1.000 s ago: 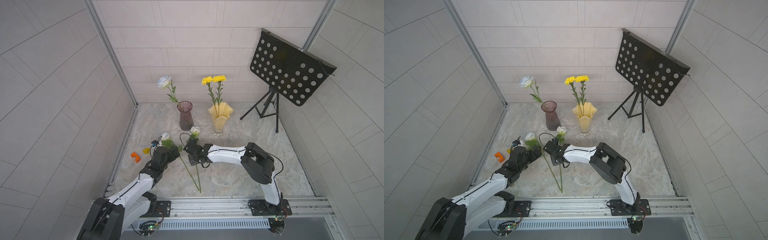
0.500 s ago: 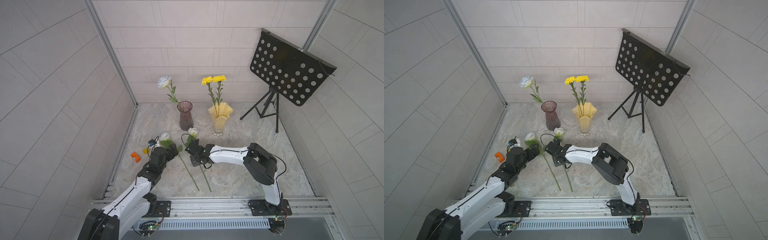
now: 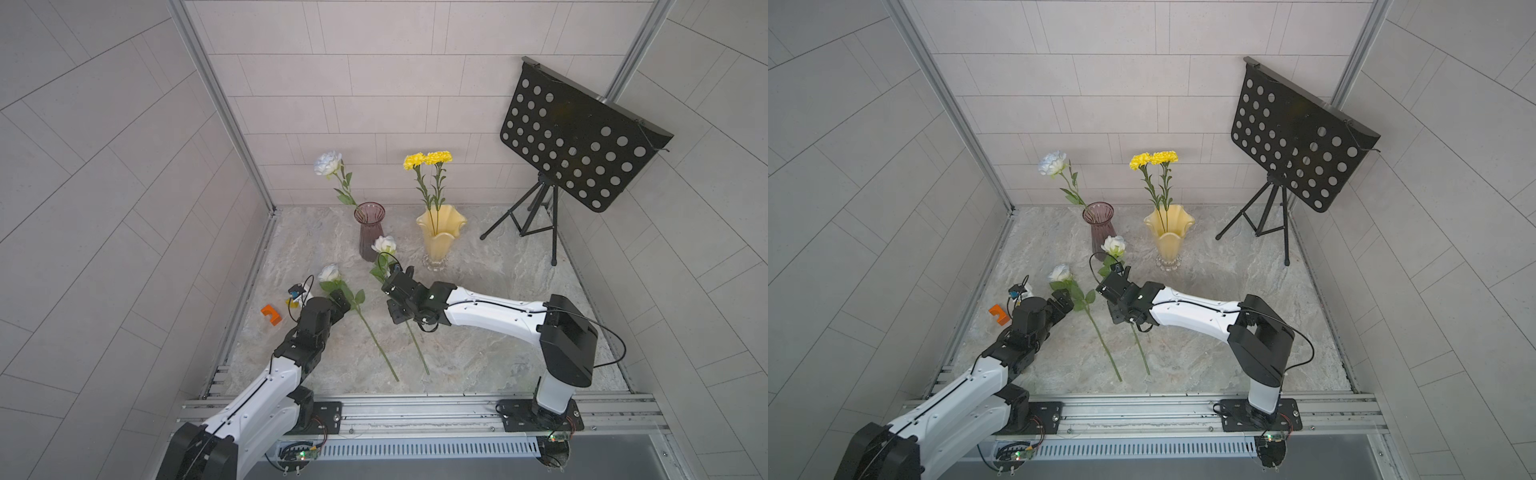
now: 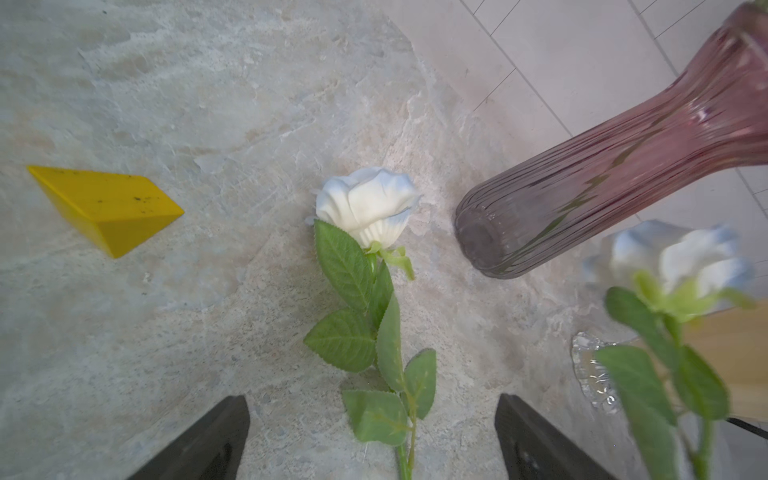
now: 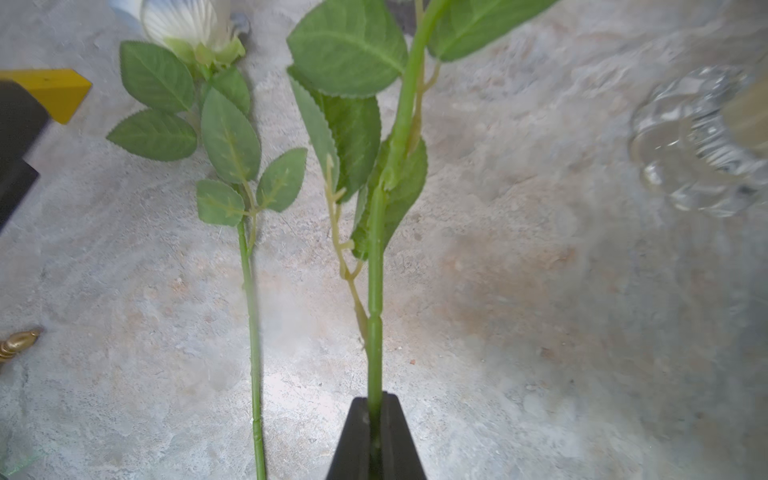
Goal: Arrange the flowers in different vases according to their colors
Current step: Pick up the flower at the center of the board, then insert the flower into the vase.
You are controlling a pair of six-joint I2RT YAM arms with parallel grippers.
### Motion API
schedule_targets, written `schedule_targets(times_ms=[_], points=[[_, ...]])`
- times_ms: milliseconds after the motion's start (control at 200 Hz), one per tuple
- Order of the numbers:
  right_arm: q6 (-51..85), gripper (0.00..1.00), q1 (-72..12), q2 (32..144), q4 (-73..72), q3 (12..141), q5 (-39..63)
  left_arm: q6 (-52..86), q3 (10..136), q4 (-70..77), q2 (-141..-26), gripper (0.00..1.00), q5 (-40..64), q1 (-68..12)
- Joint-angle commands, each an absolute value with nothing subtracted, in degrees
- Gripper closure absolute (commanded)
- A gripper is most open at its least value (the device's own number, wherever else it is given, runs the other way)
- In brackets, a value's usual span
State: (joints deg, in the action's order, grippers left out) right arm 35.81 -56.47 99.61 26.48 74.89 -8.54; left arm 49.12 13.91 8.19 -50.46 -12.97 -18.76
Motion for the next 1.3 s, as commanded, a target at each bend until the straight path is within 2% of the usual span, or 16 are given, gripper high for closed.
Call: schedule_targets(times_ms=[0, 135, 295, 430, 505, 635, 700, 941, 1296], points=[[33.72, 1.0, -56.34, 95.35, 27.77, 74.7, -14.02, 49.14, 16.29, 7.16, -52.46, 0.0, -11.72, -18.64], [29.71, 1.0, -56.25, 90.24, 24.44, 75.15, -20.73, 48.69, 16.52, 7.13, -54.5, 0.0, -9.54, -18.66], [23.33, 1.0, -55.95, 84.82, 13.33, 74.55, -25.84, 48.69, 18.09, 7.18, -55.05, 0.0, -9.35, -18.67], [17.66, 1.0, -54.72, 84.26, 0.06, 74.97, -27.35, 48.21, 17.79, 7.69, -54.67, 0.0, -9.2, -18.7], [15.31, 1.0, -53.36, 85.76, -8.35, 76.0, -26.9, 44.3, 17.65, 9.51, -54.47, 0.0, -5.44, -18.68], [13.9, 1.0, -50.52, 91.68, -13.94, 84.38, -23.77, 38.66, 17.82, 13.45, -55.43, 0.0, 0.9, -19.21], [12.59, 1.0, -49.37, 95.24, -15.78, 89.38, -21.95, 35.74, 18.64, 14.5, -56.39, 0.0, 1.82, -21.95], [7.66, 1.0, -45.37, 109.62, -17.27, 110.6, -17.5, 22.24, 21.03, 14.76, -56.73, 0.0, -17.35, -42.15], [3.71, 1.0, -41.41, 136.31, -9.35, 148.24, -11.47, 20.84, 17.14, 18.19, -51.06, 0.0, -29.08, -43.07]])
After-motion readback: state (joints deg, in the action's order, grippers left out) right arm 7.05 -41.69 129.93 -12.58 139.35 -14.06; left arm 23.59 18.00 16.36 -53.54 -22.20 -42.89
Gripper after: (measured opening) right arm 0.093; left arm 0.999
